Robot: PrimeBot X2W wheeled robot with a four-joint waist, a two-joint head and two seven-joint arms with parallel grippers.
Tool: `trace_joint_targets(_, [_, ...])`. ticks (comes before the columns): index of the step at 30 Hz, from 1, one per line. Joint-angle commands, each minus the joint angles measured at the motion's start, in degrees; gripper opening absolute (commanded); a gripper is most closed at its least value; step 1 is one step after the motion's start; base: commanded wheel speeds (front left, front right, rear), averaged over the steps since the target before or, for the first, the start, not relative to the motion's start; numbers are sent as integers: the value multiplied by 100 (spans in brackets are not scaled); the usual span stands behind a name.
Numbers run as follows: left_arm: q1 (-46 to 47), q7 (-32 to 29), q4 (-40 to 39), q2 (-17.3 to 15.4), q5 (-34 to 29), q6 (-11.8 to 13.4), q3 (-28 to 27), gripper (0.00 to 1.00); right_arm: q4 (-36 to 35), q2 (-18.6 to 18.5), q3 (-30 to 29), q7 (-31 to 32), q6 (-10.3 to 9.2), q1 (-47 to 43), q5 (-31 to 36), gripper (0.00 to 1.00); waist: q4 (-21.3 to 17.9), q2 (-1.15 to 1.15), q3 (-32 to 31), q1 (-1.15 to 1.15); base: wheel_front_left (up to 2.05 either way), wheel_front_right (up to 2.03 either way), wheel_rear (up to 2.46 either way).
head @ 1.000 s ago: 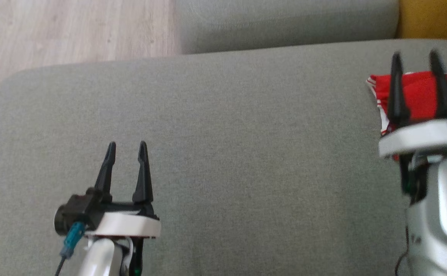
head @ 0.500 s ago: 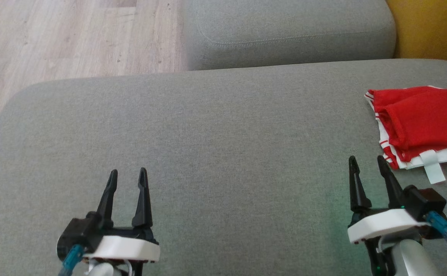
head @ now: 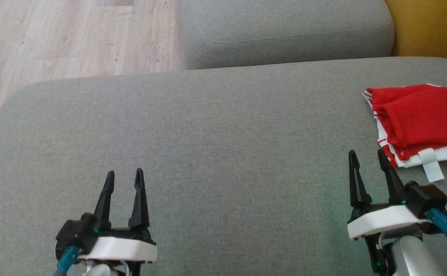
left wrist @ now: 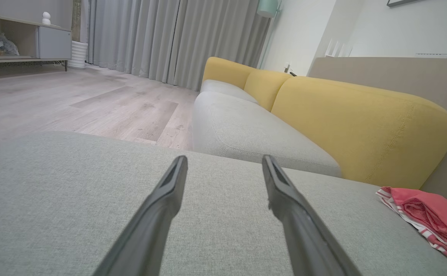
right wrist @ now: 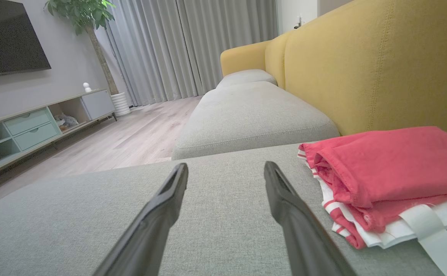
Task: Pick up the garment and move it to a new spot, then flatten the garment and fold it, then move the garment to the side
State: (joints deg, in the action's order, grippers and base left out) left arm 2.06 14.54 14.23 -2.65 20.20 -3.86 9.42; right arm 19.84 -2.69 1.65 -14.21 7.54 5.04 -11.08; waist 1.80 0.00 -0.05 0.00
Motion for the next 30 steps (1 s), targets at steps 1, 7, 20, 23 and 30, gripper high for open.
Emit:
trace_joint_targets(1, [185,46,-149,-22,21,-30,-145,100,-210,-20,165,-78,-5,189,4,100,0,0,1,0,0,0,0])
trace_joint_targets(7, [194,46,-114,-22,178,-41,-177,100,-209,-20,226,-78,-5,176,-34,100,-6,0,10,0,0,0,0])
trace_joint_targets(20, [-58,-35,357,4,355,49,-13,0,217,5,140,10,0,-78,-102,0,-24,0,33,0,0,0,0])
trace_joint_targets(23, [-79,-76,415,5,484,42,-43,0,259,5,124,47,0,-115,-253,0,-28,0,33,0,0,0,0])
trace_joint_targets(30, [-51,-192,391,3,868,19,-131,0,210,3,70,164,0,-103,-704,0,-36,0,33,0,0,0,0])
